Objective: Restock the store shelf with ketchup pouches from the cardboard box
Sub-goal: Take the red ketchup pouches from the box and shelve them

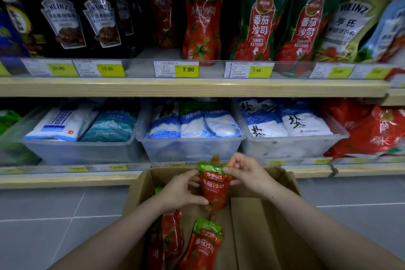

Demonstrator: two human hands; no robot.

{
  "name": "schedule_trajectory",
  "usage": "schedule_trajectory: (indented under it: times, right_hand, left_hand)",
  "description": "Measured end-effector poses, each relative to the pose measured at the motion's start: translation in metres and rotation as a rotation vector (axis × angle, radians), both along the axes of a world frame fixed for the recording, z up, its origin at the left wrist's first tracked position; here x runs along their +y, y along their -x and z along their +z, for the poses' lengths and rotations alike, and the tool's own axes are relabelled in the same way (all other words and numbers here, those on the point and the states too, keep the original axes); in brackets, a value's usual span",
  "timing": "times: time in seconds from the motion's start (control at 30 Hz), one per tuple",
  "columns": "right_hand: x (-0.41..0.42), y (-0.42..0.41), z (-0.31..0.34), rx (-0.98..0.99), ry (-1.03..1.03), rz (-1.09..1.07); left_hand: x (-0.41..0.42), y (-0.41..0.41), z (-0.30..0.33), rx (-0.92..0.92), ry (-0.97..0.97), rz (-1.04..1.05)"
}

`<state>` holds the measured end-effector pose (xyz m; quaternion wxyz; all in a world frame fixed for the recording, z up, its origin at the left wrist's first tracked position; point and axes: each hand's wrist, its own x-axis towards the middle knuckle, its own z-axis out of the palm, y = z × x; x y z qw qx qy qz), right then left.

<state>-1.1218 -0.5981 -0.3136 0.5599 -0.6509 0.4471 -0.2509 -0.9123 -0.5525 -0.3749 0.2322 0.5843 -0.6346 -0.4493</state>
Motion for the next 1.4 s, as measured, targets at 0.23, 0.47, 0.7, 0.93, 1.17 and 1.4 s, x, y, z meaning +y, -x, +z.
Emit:
schedule_trajectory:
  times: [0.23, 0.47, 0.7, 0.93, 1.17, 1.4]
  right_hand:
    - [-0.01, -0.001, 0.04, -0.126, 0.075, -0.015]
    - [-0.011, -0.014, 0.055, -0.097, 0.111, 0.038]
    - [-0.016, -0.017, 0.066, 0.045, 0.183, -0.015]
    - [-0.016, -0.01, 0.062, -0.072, 0.069, -0.003]
    - [-0.016, 0.001, 0.05, -0.056, 0.028, -0.025]
    - [-0.014, 0.005, 0.049, -0.116, 0.011, -0.068]
  left_hand:
    - [-0.004, 0.007, 0.011, 0.074, 0.091, -0.009]
    - [-0.008, 0.015, 0.027, 0.025, 0.157, 0.02]
    - [-0.013, 0.023, 0.038, -0.07, 0.174, 0.015]
    - [-0.012, 0.018, 0.035, -0.023, 0.138, 0.007]
    - [-0.01, 0.009, 0.035, 0.04, 0.111, 0.046]
    - [-0.01, 0.016, 0.039, 0.07, 0.105, 0.032]
